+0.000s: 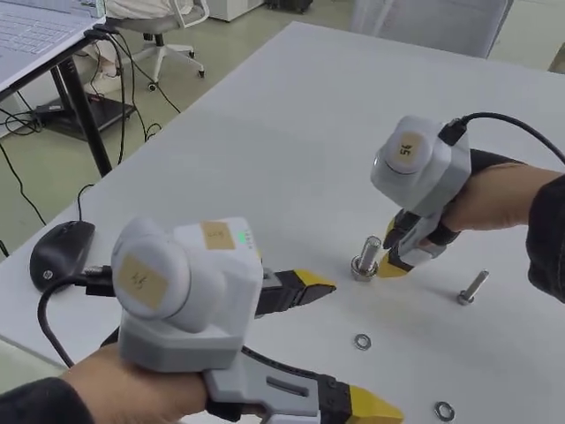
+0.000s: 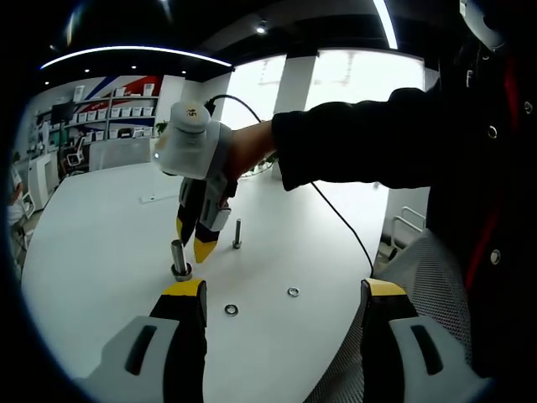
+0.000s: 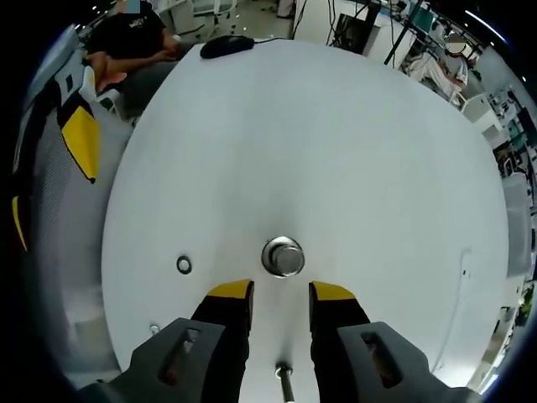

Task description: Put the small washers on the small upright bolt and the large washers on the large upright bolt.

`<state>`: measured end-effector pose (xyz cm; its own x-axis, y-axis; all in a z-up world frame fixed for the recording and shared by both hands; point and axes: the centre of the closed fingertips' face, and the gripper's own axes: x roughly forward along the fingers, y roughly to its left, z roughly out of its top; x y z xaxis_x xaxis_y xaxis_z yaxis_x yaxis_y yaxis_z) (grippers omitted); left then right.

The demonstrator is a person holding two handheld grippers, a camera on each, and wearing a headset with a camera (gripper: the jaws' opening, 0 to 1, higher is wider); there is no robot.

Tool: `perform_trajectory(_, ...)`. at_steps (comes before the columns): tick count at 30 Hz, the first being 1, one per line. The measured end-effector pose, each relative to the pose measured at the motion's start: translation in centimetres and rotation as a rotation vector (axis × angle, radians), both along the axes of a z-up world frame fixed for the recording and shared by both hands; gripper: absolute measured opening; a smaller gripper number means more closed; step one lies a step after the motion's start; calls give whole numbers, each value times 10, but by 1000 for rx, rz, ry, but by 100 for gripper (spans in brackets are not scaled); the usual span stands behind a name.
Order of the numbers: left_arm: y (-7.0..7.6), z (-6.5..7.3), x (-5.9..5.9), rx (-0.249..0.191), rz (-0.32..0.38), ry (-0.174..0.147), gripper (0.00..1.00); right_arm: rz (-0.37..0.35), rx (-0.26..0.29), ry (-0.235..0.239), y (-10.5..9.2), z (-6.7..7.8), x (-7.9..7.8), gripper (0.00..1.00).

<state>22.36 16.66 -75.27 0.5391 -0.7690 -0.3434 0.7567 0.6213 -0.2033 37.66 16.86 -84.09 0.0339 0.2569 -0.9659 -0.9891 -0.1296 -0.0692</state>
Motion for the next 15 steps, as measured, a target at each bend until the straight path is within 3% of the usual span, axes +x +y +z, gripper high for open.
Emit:
perform_trajectory(5,-2,0,0,3,-10,-2,74,-31,24,-8,-9,10,-3,27)
perform_trajectory(15,-4,3,-2,5,-30,-10,74,-71,54,-15,-25,15,-17,27)
